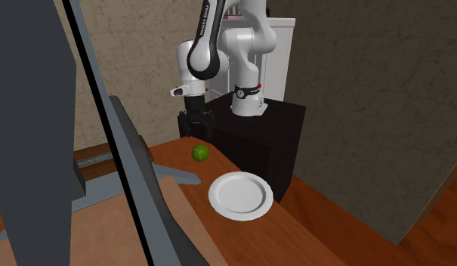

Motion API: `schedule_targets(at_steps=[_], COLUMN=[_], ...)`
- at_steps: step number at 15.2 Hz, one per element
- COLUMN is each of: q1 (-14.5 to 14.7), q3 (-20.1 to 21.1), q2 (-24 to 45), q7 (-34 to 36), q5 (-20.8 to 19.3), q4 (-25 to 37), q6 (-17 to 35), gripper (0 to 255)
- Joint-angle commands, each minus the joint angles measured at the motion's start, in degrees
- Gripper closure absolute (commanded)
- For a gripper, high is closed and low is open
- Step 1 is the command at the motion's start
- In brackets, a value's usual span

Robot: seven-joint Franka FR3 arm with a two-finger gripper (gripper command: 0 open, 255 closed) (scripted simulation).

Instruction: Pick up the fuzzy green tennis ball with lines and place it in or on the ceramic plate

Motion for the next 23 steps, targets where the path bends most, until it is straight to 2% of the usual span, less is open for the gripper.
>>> schedule_targets(at_steps=[1, 8, 16, 17, 23], q1=[-1.88, -2.68, -2.73, -2.73, -2.73], q3=[2.89, 5.5, 5.69, 5.69, 5.69], q2=[5.49, 15.04, 15.76, 15.76, 15.76], q7=[-11.82, -19.23, -19.66, -19.66, -19.66], q5=[13.31, 24.18, 24.88, 24.88, 24.88], q4=[2.63, 7.48, 7.85, 7.85, 7.85], q6=[-2.23, -6.47, -6.78, -6.78, -6.78], gripper=[0, 0, 0, 255, 255])
